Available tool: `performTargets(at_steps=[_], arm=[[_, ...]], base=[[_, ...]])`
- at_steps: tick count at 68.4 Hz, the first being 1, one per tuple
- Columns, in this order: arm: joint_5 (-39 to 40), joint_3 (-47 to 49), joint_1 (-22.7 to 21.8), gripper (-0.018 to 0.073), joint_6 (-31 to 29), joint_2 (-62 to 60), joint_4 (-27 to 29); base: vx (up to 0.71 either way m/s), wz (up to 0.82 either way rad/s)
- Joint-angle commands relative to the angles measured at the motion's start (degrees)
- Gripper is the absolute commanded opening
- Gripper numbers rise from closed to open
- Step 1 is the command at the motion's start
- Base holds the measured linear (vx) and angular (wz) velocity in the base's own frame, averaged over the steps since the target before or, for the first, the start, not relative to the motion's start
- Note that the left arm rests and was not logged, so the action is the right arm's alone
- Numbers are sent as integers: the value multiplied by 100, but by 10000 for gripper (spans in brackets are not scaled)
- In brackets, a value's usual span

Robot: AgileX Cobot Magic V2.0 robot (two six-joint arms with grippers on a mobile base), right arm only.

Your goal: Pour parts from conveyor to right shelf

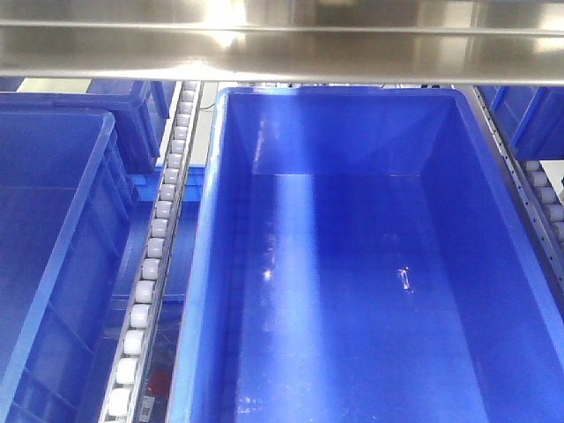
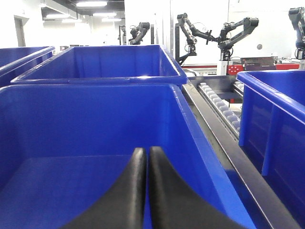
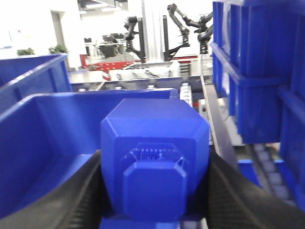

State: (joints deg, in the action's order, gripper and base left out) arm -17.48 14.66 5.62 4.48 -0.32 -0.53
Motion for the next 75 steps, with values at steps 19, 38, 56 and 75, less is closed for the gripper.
performTargets(at_steps=[19, 38, 56, 75], arm=[[231, 759, -5, 60, -216, 1048, 128], [386, 1434, 542, 60, -740, 2562, 251], [388, 1779, 1676, 67, -1255, 3994, 232], [-193, 2875, 1885, 73, -1250, 5832, 268]], base=[[0, 0], [0, 0], [0, 0], [0, 0]])
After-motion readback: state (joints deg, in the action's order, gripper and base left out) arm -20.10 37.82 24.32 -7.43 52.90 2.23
